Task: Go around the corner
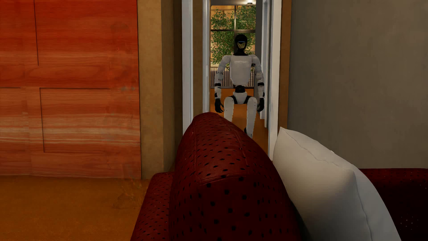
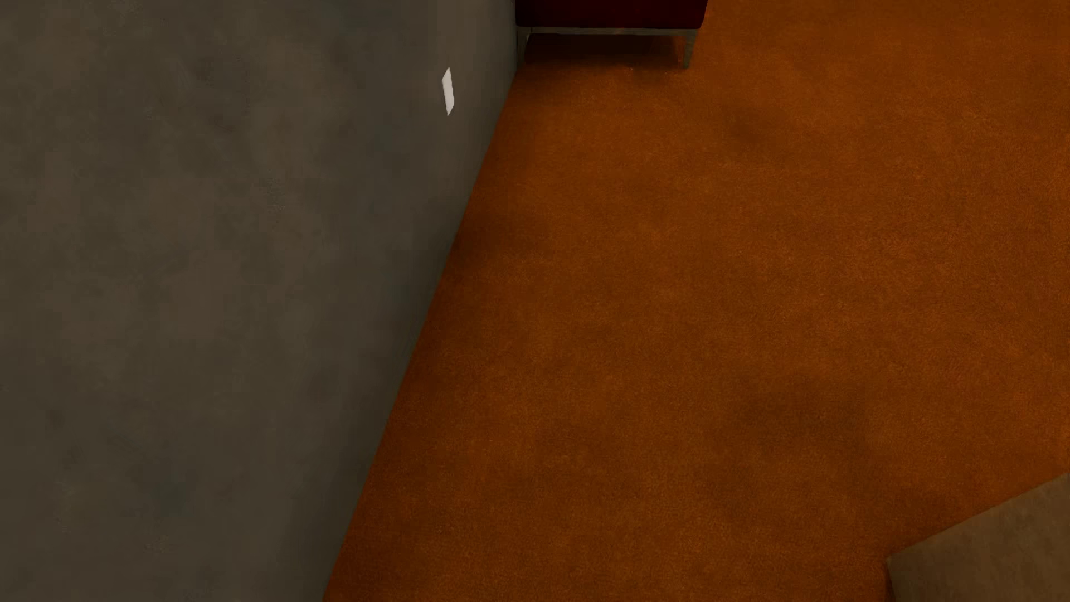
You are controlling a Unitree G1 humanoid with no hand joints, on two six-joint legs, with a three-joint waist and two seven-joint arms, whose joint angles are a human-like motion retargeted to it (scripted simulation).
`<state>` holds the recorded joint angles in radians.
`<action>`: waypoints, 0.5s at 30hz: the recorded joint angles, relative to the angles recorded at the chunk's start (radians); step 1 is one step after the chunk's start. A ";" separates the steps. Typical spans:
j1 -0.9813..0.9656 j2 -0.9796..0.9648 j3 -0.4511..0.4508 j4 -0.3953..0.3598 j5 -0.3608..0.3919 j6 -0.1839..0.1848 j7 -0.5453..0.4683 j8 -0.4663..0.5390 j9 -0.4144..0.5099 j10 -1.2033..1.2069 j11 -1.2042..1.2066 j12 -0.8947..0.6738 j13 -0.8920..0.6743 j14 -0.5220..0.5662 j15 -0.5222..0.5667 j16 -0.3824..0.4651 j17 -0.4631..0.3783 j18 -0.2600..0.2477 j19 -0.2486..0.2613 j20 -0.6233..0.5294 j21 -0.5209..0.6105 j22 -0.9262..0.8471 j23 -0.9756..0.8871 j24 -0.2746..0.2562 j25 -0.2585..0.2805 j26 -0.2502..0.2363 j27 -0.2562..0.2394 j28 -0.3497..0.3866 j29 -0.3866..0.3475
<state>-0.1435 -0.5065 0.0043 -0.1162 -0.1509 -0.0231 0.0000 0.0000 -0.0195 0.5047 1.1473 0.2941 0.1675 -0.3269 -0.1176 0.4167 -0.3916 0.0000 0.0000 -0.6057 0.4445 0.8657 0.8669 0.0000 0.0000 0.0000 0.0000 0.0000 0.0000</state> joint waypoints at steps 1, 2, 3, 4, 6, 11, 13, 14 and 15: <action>0.021 -0.056 -0.025 0.007 0.008 0.012 0.000 0.000 0.007 -0.003 0.110 0.004 0.006 -0.010 -0.054 0.005 0.000 0.000 0.000 -0.002 -0.009 -0.003 -0.012 0.000 0.000 0.000 0.000 0.000 0.000; 0.039 -0.106 -0.049 0.016 0.019 0.024 0.000 0.000 0.012 -0.001 0.193 0.006 0.014 -0.019 -0.110 0.011 0.001 0.000 0.000 -0.001 -0.016 -0.006 -0.023 0.000 0.000 0.000 0.000 0.000 0.000; 0.055 -0.151 -0.073 0.025 0.033 0.035 0.000 0.000 0.017 0.002 0.245 0.007 0.023 -0.028 -0.138 0.015 0.001 0.000 0.000 0.001 -0.019 -0.008 -0.029 0.000 0.000 0.000 0.000 0.000 0.000; 0.070 -0.190 -0.095 0.034 0.046 0.045 0.000 0.000 0.021 0.007 0.262 0.006 0.031 -0.038 -0.133 0.019 0.002 0.000 0.000 0.003 -0.019 -0.008 -0.029 0.000 0.000 0.000 0.000 0.000 0.000; 0.096 -0.251 -0.132 0.051 0.070 0.056 0.000 0.000 0.028 0.017 0.212 -0.005 0.048 -0.055 -0.078 0.026 0.004 0.000 0.000 0.010 -0.011 -0.008 -0.015 0.000 0.000 0.000 0.000 0.000 0.000; 0.191 -0.261 -0.194 0.076 0.090 0.052 0.000 0.000 0.041 0.005 -0.198 -0.056 0.077 -0.066 0.096 0.025 0.008 0.000 0.000 0.000 0.062 -0.006 0.076 0.000 0.000 0.000 0.000 0.000 0.000; 0.216 -0.192 -0.222 0.079 0.078 0.046 0.000 0.000 0.032 0.007 -0.424 -0.066 0.092 -0.056 0.139 0.015 0.004 0.000 0.000 -0.011 0.077 -0.025 0.090 0.000 0.000 0.000 0.000 0.000 0.000; 0.224 -0.149 -0.234 0.079 0.070 0.042 0.000 0.000 0.023 0.011 -0.527 -0.069 0.102 -0.051 0.127 0.007 0.003 0.000 0.000 -0.019 0.077 -0.038 0.092 0.000 0.000 0.000 0.000 0.000 0.000; 0.234 -0.104 -0.242 0.080 0.062 0.037 0.000 0.000 0.010 0.013 -0.613 -0.068 0.114 -0.044 0.104 -0.001 0.003 0.000 0.000 -0.026 0.076 -0.053 0.096 0.000 0.000 0.000 0.000 0.000 0.000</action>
<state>0.0901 -0.6103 -0.2379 -0.0358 -0.0888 0.0137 0.0000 0.0000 -0.0097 0.5182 0.5343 0.2258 0.2811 -0.3708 -0.0137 0.4156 -0.3887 0.0000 0.0000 -0.6312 0.5201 0.8129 0.9624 0.0000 0.0000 0.0000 0.0000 0.0000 0.0000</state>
